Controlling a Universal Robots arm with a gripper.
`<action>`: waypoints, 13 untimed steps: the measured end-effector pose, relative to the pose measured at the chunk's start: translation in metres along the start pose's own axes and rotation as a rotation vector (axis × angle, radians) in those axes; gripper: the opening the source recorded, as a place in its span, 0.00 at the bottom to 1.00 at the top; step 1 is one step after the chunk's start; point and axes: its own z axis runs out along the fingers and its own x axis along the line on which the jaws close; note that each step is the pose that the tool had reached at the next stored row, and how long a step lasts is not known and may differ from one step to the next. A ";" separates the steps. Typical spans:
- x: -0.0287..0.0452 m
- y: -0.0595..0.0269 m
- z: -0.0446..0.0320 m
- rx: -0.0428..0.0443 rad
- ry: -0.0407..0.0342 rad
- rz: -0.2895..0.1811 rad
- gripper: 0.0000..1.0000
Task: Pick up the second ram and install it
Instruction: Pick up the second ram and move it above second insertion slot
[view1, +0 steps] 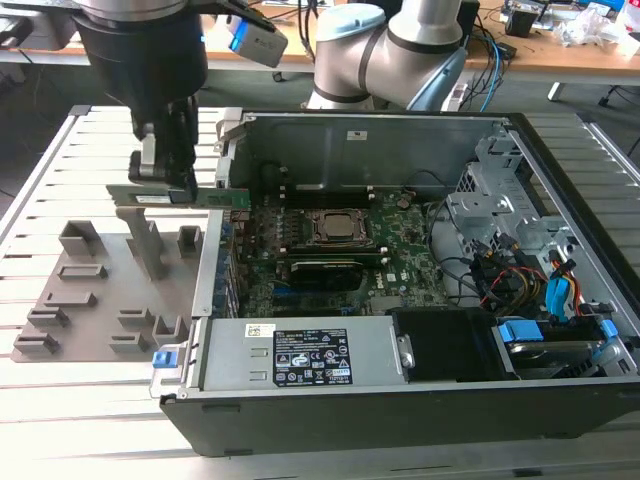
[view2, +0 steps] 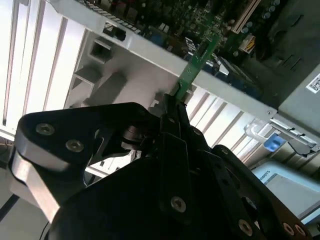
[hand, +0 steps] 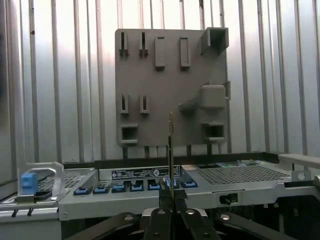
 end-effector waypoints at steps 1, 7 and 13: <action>-0.0003 -0.0069 0.0000 -0.0003 0.0000 0.000 0.13; -0.0024 -0.0539 -0.0006 -0.0095 -0.0160 0.000 0.13; -0.0071 -0.0972 0.0012 -0.0210 -0.0260 -0.029 0.13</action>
